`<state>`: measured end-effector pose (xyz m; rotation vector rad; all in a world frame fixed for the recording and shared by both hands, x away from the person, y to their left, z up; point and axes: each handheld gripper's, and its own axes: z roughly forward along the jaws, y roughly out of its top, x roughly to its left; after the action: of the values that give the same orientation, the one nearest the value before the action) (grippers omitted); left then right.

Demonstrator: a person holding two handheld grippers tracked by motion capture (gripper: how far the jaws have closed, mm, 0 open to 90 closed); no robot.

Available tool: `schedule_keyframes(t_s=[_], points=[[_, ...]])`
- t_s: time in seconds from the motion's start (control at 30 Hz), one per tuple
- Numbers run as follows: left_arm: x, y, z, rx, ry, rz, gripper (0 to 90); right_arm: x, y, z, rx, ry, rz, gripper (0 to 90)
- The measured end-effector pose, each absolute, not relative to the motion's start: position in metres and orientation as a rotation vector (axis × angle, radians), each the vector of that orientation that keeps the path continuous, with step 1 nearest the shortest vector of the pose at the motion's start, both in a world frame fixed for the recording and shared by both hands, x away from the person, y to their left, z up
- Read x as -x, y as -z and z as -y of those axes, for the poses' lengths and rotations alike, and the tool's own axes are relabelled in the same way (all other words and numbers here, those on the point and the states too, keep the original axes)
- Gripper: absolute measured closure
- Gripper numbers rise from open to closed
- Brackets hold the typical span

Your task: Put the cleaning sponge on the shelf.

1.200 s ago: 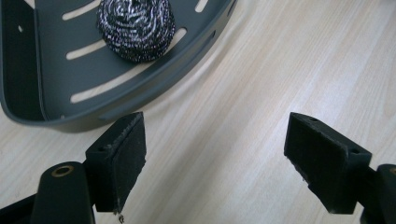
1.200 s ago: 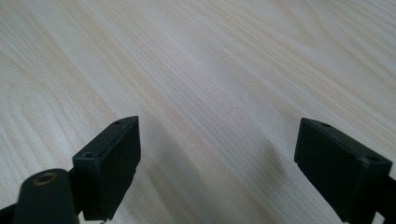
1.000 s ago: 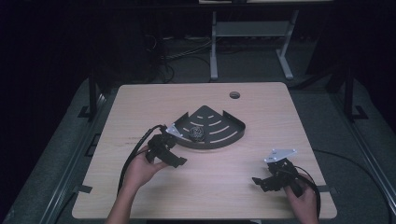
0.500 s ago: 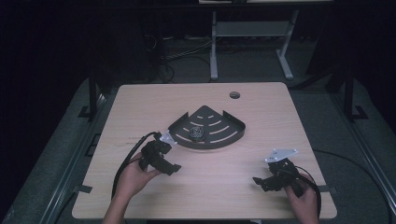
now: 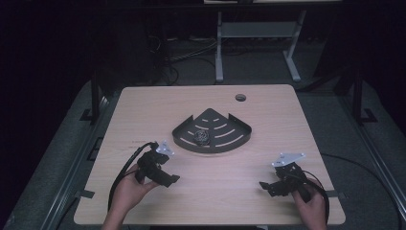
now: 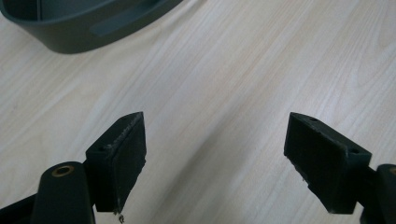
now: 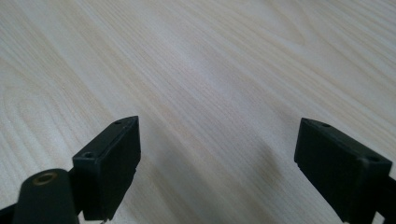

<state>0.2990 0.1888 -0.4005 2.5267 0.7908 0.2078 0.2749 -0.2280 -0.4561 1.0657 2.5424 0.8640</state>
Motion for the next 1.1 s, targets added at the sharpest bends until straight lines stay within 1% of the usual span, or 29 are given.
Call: schedule_keyframes(t_s=[0.33,0.57,1.1], points=[[-0.289,0.406,-0.203,-2.510,-0.213,-0.821,20.1,-0.273,0.456,0.228,-1.071,-0.862,-2.537,14.1],[-0.285,0.411,-0.223,-2.480,-0.211,-0.875,20.0,-0.273,0.456,0.229,-1.077,-0.859,-2.538,14.1],[-0.274,0.417,-0.241,-2.442,-0.237,-0.922,20.0,-0.274,0.457,0.231,-1.079,-0.862,-2.537,14.1]])
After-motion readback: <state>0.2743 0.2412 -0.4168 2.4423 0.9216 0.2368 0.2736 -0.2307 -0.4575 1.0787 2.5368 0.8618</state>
